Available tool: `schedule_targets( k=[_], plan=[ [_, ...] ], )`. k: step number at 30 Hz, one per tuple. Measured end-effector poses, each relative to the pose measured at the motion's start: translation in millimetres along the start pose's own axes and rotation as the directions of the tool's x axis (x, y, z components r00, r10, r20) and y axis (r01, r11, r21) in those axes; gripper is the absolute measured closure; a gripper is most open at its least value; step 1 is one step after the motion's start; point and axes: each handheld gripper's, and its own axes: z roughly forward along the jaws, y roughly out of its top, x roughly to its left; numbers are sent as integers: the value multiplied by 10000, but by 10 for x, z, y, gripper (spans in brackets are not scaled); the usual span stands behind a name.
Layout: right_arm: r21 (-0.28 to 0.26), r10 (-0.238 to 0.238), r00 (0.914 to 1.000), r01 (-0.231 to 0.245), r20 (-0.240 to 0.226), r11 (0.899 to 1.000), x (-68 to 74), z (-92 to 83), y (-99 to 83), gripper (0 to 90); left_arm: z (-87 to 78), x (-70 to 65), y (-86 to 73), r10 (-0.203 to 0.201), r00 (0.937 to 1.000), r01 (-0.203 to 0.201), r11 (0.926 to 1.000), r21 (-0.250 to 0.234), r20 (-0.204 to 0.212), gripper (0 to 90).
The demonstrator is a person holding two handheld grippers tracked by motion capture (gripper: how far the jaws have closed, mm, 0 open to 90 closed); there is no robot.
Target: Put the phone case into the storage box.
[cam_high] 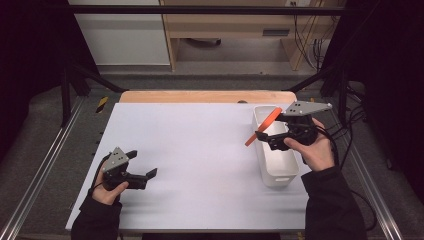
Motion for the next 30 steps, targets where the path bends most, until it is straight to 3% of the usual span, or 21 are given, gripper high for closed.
schedule_targets(
  k=[12,21,24,30],
  plan=[
    [115,764,9884,-786,1311,9968,-209,64,33,162,17,5,-29,189,9998,-189,9998,41,61,0],
    [23,1310,9671,-1348,2181,9909,-330,112,50,162,28,4,-38,237,9996,-238,9997,54,123,0],
    [25,1503,9564,-1558,2504,9878,-361,138,50,162,36,1,-43,261,9995,-262,9996,74,162,0],
    [16,1711,9434,-1789,2841,9839,-415,203,37,162,45,1,-48,293,9994,-295,9995,113,203,0]
  ],
)
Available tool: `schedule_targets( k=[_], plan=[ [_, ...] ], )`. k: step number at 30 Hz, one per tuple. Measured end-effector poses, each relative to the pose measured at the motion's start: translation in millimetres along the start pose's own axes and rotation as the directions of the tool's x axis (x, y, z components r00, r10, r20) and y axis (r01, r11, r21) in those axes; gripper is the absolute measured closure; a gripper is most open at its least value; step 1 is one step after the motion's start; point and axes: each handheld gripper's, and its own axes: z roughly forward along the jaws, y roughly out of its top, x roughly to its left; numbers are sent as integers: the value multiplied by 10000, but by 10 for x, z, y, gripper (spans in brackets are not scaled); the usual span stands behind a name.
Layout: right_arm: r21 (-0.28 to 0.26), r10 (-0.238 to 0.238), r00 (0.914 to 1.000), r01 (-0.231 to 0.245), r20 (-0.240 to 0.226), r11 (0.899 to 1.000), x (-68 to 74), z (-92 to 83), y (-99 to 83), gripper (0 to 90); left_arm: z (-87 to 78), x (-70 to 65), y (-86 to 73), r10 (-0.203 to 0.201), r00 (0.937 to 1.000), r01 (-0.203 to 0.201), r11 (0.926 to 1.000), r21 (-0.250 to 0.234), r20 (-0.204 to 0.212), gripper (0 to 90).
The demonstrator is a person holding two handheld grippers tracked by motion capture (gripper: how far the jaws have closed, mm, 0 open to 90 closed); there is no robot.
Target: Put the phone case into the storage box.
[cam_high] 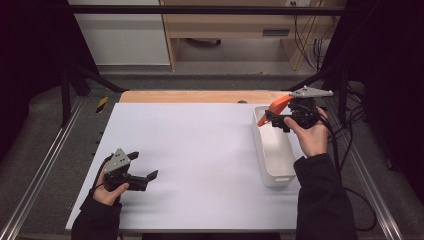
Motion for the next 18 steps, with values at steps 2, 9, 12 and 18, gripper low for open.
schedule_targets(
  k=[2,9,12,18],
  plan=[
    [43,109,9999,-110,108,9999,-12,27,1,162,4,-3,-1,21,10000,-21,10000,21,15,0],
    [111,301,9984,-306,477,9995,-43,109,7,162,13,-8,-5,45,10000,-45,10000,36,50,0],
    [118,397,9976,-404,573,9991,-48,137,10,162,17,-9,-6,67,10000,-67,10000,46,71,0],
    [203,648,9941,-668,869,9976,-69,202,10,161,31,-17,-11,94,9999,-95,9999,88,104,0]
  ],
)
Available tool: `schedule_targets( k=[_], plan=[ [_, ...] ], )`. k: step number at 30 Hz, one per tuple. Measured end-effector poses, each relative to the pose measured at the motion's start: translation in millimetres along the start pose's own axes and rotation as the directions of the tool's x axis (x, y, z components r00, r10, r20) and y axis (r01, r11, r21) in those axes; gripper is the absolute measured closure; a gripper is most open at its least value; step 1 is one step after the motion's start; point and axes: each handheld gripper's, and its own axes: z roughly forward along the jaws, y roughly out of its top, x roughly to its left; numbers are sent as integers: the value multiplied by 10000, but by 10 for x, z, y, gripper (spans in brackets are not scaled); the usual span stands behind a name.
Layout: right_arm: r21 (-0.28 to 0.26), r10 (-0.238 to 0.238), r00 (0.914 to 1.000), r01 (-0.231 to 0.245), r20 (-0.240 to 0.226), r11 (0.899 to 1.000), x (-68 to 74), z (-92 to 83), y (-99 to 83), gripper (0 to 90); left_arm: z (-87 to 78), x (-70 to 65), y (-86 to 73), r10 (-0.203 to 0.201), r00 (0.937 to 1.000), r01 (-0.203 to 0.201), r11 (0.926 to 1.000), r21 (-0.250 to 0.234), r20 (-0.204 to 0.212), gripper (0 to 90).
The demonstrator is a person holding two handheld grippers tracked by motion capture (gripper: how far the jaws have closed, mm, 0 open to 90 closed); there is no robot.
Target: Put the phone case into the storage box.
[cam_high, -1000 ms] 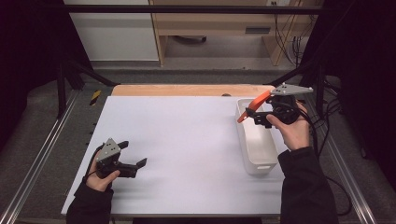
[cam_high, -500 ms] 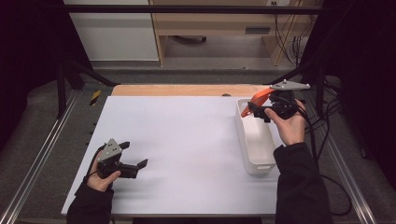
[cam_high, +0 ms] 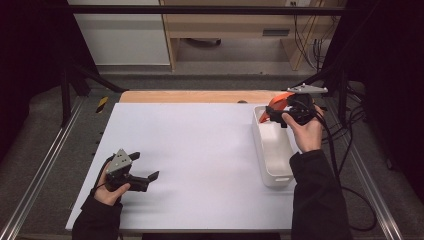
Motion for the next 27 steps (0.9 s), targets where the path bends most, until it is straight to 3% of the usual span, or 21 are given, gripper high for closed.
schedule_targets(
  k=[15,27],
  plan=[
    [272,628,9957,-648,686,9975,-31,209,10,159,16,4,-11,17,10000,-17,10000,56,47,0],
    [542,695,9915,-758,1103,9956,-46,395,1,157,30,-1,-17,63,10000,-63,9999,116,73,0]
  ],
)
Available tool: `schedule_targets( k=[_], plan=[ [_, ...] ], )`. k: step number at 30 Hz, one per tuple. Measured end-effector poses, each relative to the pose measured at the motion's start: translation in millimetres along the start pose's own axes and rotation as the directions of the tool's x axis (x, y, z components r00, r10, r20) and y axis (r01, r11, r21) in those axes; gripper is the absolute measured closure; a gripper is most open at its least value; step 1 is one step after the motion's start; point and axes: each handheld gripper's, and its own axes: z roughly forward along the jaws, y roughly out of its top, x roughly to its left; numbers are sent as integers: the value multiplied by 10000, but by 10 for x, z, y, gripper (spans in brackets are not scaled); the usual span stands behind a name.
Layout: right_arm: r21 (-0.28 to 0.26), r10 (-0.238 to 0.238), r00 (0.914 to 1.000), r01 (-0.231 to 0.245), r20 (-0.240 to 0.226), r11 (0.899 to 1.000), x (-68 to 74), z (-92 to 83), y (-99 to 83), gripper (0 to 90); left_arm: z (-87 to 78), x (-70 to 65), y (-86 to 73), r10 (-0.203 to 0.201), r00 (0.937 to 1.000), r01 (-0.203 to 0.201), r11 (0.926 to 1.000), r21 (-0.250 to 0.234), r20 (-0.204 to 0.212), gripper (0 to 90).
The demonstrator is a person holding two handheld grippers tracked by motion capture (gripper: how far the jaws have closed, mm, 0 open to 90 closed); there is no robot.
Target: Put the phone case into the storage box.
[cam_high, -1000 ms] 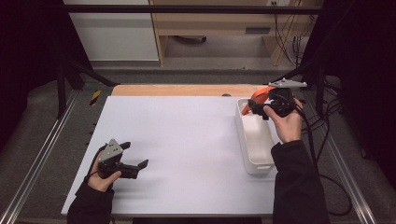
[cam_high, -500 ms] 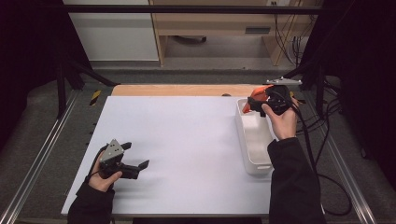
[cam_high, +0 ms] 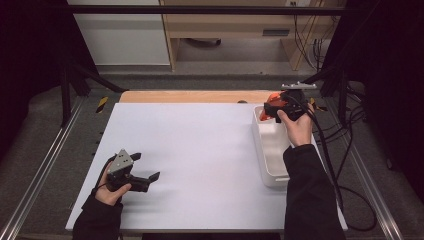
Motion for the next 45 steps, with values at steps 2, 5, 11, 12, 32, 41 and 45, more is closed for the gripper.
schedule_targets(
  k=[2,5,11,12,32,41,45],
  plan=[
    [27,40,10000,-40,36,10000,5,31,-1,157,3,-1,-1,17,10000,-17,10000,25,1,0],
    [112,97,9999,-98,82,9999,14,78,-2,156,6,-2,-2,24,10000,-24,10000,30,3,0],
    [241,200,9997,-204,161,9995,22,168,0,156,10,-2,-3,45,10000,-45,10000,41,5,0],
    [265,160,9997,-165,200,9995,24,184,0,156,11,-3,-3,56,10000,-56,10000,48,5,0],
    [851,369,9979,-414,536,9955,47,508,-42,155,33,-20,-9,168,9998,-169,9997,159,53,0],
    [975,508,9967,-569,641,9936,67,630,-97,155,42,-24,-12,196,9998,-197,9996,212,67,0],
    [1058,537,9962,-608,688,9925,80,677,-119,155,44,-26,-13,213,9997,-215,9995,216,73,0]
  ],
)
